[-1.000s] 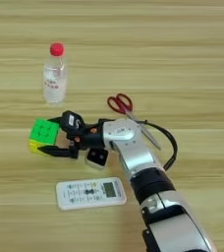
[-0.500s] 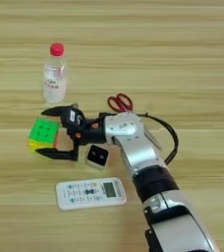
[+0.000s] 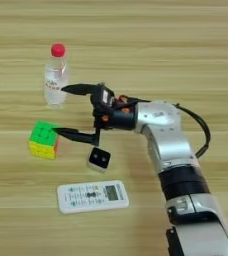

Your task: Move the objects on the table

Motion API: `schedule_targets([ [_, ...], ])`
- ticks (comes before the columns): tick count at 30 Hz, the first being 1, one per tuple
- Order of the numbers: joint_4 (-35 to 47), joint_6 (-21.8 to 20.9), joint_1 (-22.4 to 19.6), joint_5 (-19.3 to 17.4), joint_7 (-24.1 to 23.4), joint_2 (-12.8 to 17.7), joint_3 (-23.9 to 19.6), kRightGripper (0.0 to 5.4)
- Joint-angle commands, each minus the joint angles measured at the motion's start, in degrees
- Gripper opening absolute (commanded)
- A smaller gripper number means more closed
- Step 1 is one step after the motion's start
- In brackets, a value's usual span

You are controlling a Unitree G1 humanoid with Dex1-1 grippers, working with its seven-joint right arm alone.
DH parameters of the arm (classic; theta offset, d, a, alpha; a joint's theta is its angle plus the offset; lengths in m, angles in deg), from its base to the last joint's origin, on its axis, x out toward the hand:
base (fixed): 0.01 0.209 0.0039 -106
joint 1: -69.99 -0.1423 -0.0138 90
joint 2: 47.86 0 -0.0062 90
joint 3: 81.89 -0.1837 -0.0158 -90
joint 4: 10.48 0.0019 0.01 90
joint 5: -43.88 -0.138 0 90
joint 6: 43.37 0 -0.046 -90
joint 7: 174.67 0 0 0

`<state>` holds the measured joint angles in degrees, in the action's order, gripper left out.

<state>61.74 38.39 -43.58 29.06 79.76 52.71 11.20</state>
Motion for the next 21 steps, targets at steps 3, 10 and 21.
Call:
schedule_targets([
  [3,1.96,-0.53,-0.61,-0.01,1.45,7.12,-2.69,5.38],
  [10,0.79,-0.66,1.62,1.79,3.50,10.50,-2.38,5.38],
  [21,-3.44,-3.50,2.51,8.83,2.29,10.72,1.68,5.38],
])
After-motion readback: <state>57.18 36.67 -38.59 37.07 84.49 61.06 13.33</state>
